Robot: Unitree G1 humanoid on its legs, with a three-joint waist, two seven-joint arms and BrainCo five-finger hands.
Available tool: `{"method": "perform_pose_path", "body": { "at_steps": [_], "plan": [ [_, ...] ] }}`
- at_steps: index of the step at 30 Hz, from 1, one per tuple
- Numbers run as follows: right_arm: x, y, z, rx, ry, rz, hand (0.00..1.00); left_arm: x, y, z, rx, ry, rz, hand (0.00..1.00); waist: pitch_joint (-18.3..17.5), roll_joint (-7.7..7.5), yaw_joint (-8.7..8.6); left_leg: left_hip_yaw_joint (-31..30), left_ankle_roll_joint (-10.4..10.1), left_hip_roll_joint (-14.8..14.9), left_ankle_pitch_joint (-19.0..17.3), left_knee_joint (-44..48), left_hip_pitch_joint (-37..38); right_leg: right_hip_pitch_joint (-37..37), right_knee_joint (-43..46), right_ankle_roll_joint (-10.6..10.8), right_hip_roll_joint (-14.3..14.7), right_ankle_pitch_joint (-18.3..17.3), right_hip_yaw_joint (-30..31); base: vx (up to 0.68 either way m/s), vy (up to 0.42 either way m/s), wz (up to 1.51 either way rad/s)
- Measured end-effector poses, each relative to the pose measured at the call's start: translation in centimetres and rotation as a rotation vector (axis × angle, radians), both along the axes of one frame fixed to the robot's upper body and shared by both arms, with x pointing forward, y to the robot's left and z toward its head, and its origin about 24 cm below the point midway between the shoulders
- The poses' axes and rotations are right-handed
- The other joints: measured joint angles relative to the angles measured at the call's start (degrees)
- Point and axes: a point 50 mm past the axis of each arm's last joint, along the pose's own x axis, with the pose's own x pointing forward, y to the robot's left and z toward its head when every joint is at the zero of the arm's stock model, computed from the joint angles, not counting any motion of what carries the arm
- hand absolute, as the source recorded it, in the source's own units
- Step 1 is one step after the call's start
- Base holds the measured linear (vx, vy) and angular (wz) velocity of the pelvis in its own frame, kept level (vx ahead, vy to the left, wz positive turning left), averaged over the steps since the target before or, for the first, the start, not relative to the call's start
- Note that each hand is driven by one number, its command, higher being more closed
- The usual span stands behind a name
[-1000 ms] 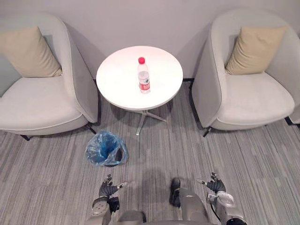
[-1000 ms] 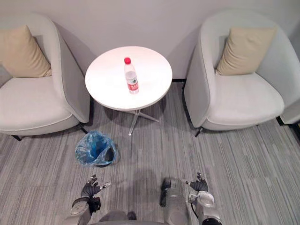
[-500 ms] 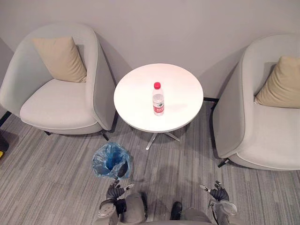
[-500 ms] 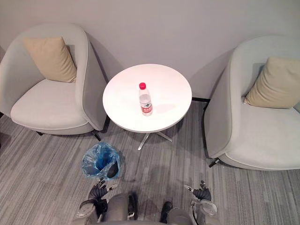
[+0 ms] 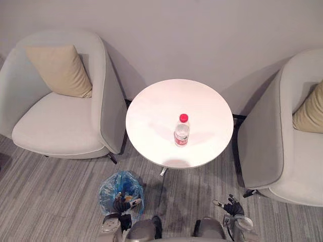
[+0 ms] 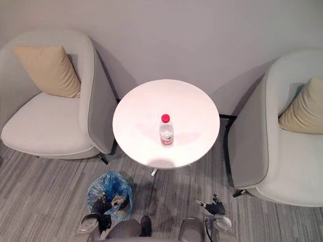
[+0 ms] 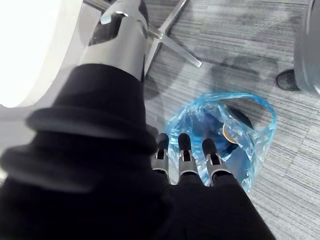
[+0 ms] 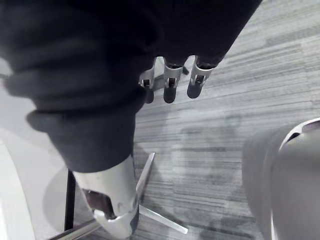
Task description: Gather rubbish on tea table into small bin, then transfer packed bag to large trash can.
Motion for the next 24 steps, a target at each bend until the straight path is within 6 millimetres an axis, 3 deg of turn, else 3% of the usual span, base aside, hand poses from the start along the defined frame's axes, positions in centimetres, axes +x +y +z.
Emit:
{"method": "perform_pose_path", "body": {
  "at_steps": [1, 2, 3, 4, 5, 8, 15, 24],
  "plan": [
    [0.0, 0.0, 0.0, -0.002, -0.001, 0.002, 0.00, 0.0, 0.0, 0.0, 0.000, 0.000, 0.000, 0.00, -0.04, -0.13, 0.11, -0.59, -0.48, 0.46, 0.14, 0.05, 0.72, -0.58, -5.02, -0.28, 0.85, 0.42, 1.32, 0.14, -0.181, 0.39],
    [-0.2, 0.2, -0.1, 0.001, 0.004, 0.010, 0.00, -0.1, 0.6, 0.1, 0.017, -0.002, 0.000, 0.00, -0.82, -2.39, 0.17, -1.56, -2.80, -1.00, -0.26, 0.17, 1.11, -0.27, -15.31, -1.70, 0.50, 9.94, 3.77, 0.15, -0.195, 0.36],
    [-0.1, 0.2, -0.1, 0.000, 0.003, 0.011, 0.00, 0.0, 0.6, 0.1, 0.018, -0.003, 0.000, 0.00, -0.63, -2.58, 0.11, -1.87, -3.21, -1.36, -0.49, 0.22, 1.22, -0.38, -15.37, -2.41, 0.28, 9.17, 4.10, 0.14, -0.197, 0.38],
    [0.0, -0.3, 0.1, -0.016, 0.000, 0.013, 0.00, -0.2, -0.4, -0.3, -0.012, 0.011, 0.002, 0.00, -0.71, -0.95, 0.03, -3.14, -4.94, 0.36, -1.59, -0.16, 1.02, 0.57, -16.03, -2.56, 1.84, 8.89, 2.95, 0.14, -0.184, 0.18],
    [0.0, -0.6, 0.2, -0.026, -0.005, 0.013, 0.00, -0.4, -1.1, -0.4, -0.034, 0.016, 0.007, 0.00, -1.37, 0.39, 0.18, -3.44, -5.11, 1.66, -1.49, -1.13, 1.12, 1.67, -18.71, -3.62, 3.42, 9.61, 2.30, 0.13, -0.172, 0.13],
    [0.4, -0.9, 0.5, -0.037, -0.022, 0.015, 0.00, -0.3, -1.5, -0.5, -0.047, 0.014, 0.008, 0.00, -2.11, 1.48, 0.12, -4.78, -7.01, 3.58, -0.25, -4.06, 2.15, 3.42, -22.08, -4.82, 5.70, 10.45, 0.86, 0.09, -0.158, 0.07],
    [1.6, -1.2, 2.4, -0.066, -0.144, 0.022, 0.00, -0.5, -1.5, -0.6, -0.046, 0.023, 0.005, 0.00, -2.23, 0.87, 0.14, -5.53, -7.25, 3.29, 0.47, -5.71, 3.33, 5.30, -23.70, -4.69, 5.68, 10.72, -0.44, 0.02, -0.015, 0.10],
    [4.7, -0.7, 6.3, -0.108, -0.378, 0.090, 0.00, -0.7, -1.6, -0.6, -0.031, 0.029, -0.028, 0.00, -2.49, 0.54, 0.59, -7.33, -6.50, 1.96, 3.21, -7.86, 2.94, 7.15, -29.10, -4.08, 4.83, 14.28, -2.21, -0.03, 0.026, 0.12]
  ]
}}
